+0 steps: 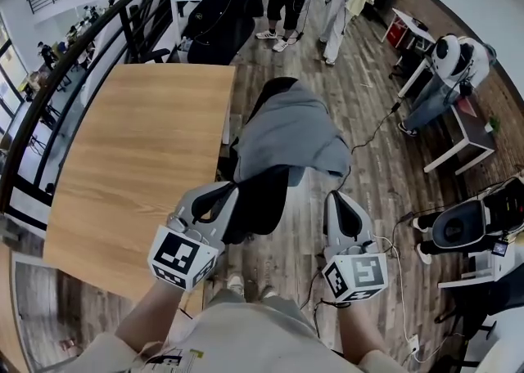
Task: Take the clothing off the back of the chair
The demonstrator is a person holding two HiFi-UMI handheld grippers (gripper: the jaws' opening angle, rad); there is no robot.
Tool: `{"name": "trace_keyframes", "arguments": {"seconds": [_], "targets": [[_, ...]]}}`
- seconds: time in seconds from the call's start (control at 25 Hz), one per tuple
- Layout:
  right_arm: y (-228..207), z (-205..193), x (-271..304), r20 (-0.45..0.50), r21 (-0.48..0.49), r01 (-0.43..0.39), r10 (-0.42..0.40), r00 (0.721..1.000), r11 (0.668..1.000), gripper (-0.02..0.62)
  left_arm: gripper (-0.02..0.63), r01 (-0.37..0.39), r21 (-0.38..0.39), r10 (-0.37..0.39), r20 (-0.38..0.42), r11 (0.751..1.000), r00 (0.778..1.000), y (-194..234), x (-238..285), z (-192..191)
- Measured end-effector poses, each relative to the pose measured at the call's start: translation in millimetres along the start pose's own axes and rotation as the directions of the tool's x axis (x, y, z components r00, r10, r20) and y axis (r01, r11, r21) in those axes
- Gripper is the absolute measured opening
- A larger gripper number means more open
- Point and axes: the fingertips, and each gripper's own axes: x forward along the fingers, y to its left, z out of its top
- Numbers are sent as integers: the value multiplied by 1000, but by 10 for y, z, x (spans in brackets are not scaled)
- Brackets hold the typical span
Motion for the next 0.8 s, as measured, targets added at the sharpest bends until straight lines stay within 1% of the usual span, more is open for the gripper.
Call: {"name": "trace_keyframes", "arguments": {"seconds": [0.36,0.64,0.72,0.8], "targets": [[-174,-46,67,1,12,-34,34,999,999,2,6,-45,-12,45,-5,999,999,-36,90,-5],[-328,-18,85,13,21,-56,56,998,998,3,11,-68,-4,68,-16,998,998,-78,188,-15],[-391,-70,83,11,33,-60,60,998,998,14,31,-74,-1,74,-21,997,997,-66,224,-32],[-435,-44,96,18,19,-60,60,998,998,34,51,-79,5,80,-28,997,996,-42,263,-46]]}}
